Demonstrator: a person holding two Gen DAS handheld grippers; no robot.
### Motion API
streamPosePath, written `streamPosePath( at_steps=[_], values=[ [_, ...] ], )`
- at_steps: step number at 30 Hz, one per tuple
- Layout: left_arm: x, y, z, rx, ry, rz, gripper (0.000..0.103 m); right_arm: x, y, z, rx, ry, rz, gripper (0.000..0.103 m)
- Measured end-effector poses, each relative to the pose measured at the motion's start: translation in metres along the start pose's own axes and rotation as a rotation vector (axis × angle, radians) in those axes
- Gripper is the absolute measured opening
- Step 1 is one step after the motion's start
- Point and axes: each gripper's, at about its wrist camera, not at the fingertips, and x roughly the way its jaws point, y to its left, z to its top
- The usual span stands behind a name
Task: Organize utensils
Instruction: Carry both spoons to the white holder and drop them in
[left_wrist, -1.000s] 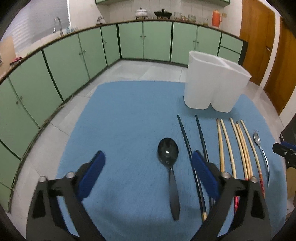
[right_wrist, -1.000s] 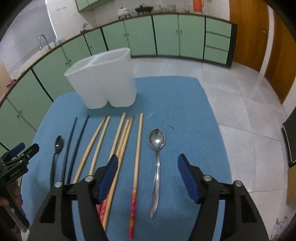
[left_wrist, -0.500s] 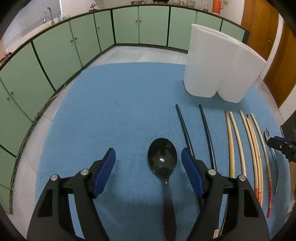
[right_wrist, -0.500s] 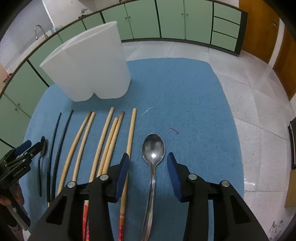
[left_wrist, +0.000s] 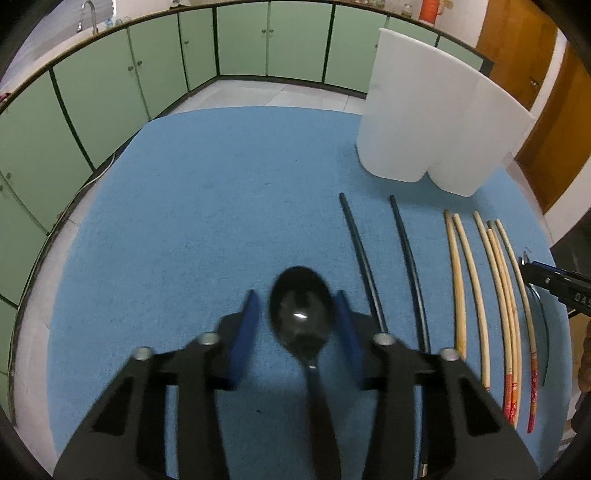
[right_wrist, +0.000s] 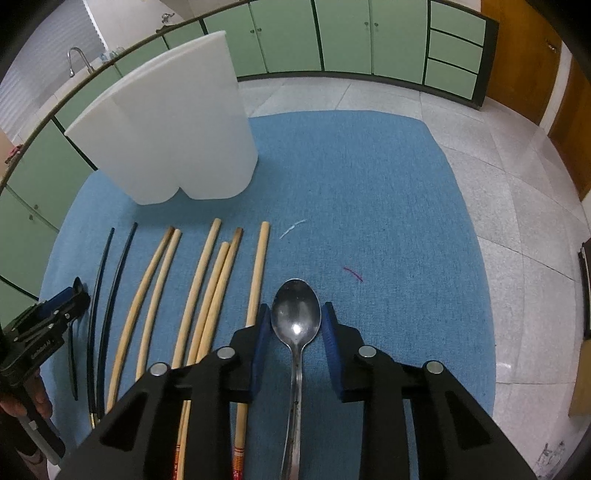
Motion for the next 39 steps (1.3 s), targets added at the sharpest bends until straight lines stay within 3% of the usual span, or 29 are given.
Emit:
streamPosePath(
  at_steps=[6,14,23,33,39],
  values=[
    [-0.007,-0.009,-0.004,0.026,-0.035,-0.04,0.034,-0.008,-0.001,-0.002,0.011,-0.031,0.028,0.028],
    [-0.064,-0.014,-0.016,0.035,-0.324,-0.089,0.034,-0.068,-0.001,-0.015,0.012,-0.246,0.078,0.028],
    [-0.108,-0.018,-0.001,0.023,-0.51,-0.104,0.034,-0.124,0.01,0.008,-0.04,-0.433,0.108,0.028],
    [-0.143,-0.05,0.074,0.044,-0.692,-0.179,0.034,-0.175,0.023,0.064,-0.077,-0.578,0.168,0.028],
    [-0.134,-0.079,0.131,0.073,-0.771,-0.219,0.034,-0.175,0.034,0.111,-0.091,-0.626,0.184,0.028]
  ],
)
